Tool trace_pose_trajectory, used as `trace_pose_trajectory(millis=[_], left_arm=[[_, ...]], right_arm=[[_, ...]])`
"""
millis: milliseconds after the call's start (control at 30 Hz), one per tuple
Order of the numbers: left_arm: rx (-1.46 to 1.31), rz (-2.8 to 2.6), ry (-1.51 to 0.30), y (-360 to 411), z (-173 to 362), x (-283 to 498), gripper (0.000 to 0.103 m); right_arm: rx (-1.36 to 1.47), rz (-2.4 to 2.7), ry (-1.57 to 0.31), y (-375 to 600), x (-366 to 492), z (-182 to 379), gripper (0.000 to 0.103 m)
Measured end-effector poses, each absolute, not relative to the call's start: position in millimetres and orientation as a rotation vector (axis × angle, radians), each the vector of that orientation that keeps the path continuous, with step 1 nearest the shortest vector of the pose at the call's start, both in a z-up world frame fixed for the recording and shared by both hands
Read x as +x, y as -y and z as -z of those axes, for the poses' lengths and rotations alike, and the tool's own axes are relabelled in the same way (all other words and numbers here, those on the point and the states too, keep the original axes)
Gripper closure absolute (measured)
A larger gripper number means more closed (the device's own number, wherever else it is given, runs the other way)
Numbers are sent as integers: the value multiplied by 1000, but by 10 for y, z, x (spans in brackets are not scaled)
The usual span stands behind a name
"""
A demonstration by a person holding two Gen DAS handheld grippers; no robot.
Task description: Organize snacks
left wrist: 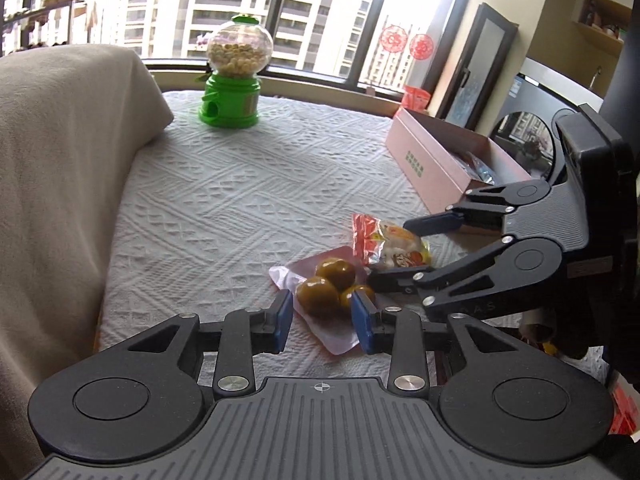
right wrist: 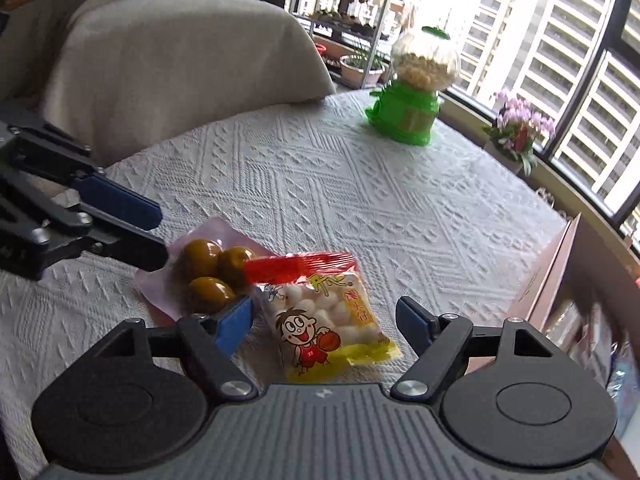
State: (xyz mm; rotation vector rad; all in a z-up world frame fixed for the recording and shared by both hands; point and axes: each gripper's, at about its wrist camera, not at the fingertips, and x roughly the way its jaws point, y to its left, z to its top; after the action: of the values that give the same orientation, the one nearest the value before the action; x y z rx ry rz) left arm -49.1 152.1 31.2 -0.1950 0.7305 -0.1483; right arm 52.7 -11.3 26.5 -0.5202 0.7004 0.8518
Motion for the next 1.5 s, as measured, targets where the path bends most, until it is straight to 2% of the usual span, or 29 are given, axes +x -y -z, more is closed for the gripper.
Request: trace_pose_trajectory(millis=[67,167,333,433,567,733,833,967,1033,1067,1100,1200,1467,1500], left_arm=[[-197,143,-731,-1528,-289,-462,66],[-192,126,-720,-1492,-283,-407,66],[-101,151,-709,-1262,-269,-260,66],[18,142,-722,-1043,-221,-206,62],[64,150,-770,-906,-157,-122,47],[38,138,-778,-943,-141,-113,46],[15,147,-777,-957,-140,-158,47],[-34,182,-764,-966,-119,-281,47],[2,189,-777,-920,-133,-313,47],[16,188,-785,-900,-143,-319,47],[23,186,-791,-888,-148,-321,47],[20,178,-806,-881,-162,-307,47],[46,108,-775,-961,-171,-214,46],[54,93,-766,-995,-166,-181,46]], right_arm=[[-427,-863,-755,211,549,-281,48],[-375,-837,-754,485,374,-330,51],[-340,-719,-716,1093,75,-382,51],[-308,-625,-713,1366,41,-365,51],[-251,-571,-730,1535,115,-301,51],[-247,-570,-717,1469,160,-248,49],[-266,-570,-719,1378,171,-215,45],[-229,-585,-754,1317,286,-148,32],[-187,-579,-779,1329,350,-154,32],[-178,-576,-782,1331,357,-162,36],[-184,-569,-778,1327,333,-165,46],[-227,-559,-760,1301,256,-192,48],[-318,-568,-722,1235,127,-195,48],[-321,-569,-716,1220,124,-183,45]])
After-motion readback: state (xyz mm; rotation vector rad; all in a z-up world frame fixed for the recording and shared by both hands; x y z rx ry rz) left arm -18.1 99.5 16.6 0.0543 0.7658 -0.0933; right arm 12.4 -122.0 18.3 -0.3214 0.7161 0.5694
